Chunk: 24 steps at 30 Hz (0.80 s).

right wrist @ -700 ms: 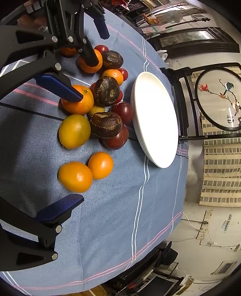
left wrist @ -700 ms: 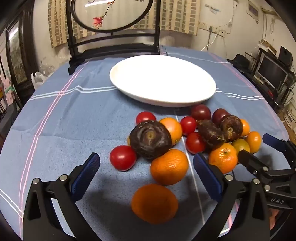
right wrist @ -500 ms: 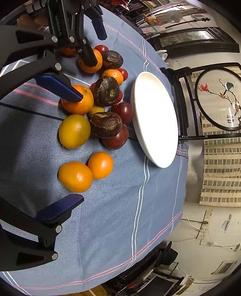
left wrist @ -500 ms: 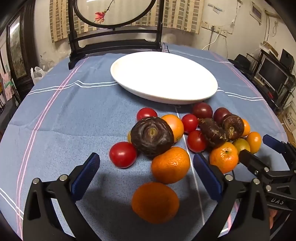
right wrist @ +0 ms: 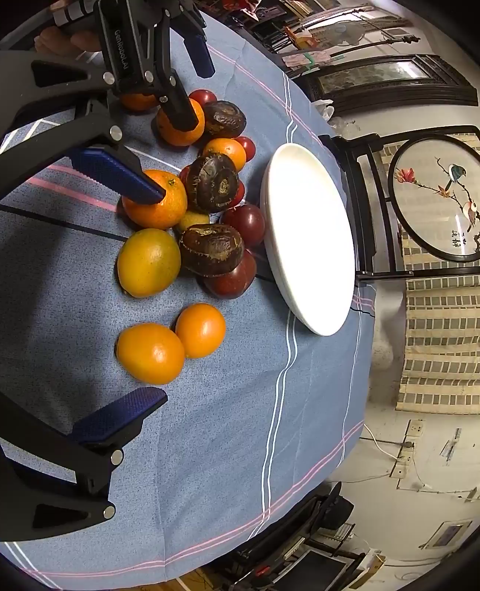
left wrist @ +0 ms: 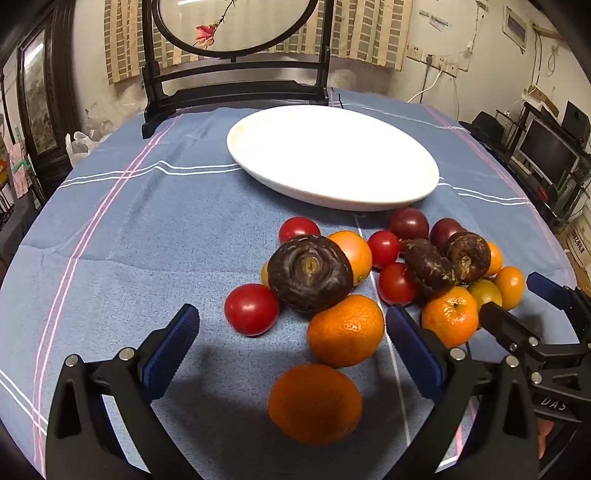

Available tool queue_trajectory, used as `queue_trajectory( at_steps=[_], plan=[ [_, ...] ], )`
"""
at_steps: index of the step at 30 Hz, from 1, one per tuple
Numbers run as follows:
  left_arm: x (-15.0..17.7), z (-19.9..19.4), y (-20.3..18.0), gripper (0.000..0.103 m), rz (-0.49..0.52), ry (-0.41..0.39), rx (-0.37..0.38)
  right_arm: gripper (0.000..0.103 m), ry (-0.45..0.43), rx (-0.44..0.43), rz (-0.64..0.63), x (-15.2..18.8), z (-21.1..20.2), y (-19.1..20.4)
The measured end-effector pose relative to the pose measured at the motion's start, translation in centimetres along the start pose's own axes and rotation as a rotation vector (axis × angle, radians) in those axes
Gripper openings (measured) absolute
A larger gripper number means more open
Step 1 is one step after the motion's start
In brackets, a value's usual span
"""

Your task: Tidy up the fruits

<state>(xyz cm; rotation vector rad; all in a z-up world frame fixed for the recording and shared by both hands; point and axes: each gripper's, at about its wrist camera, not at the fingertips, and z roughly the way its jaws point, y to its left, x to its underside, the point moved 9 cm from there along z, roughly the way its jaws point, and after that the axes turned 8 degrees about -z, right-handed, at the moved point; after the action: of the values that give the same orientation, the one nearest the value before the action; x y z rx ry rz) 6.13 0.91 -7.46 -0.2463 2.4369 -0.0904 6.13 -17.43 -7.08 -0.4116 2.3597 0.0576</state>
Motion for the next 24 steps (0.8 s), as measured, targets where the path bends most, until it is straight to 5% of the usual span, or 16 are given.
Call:
queue_trajectory(
  at_steps=[24],
  plan=[
    [0.01,-0.17,-0.02,0.099,-0.001,-0.001,-0.001,0.100,-0.002,-0.001,-0.001,-0.01,-0.08,0.08]
  ],
)
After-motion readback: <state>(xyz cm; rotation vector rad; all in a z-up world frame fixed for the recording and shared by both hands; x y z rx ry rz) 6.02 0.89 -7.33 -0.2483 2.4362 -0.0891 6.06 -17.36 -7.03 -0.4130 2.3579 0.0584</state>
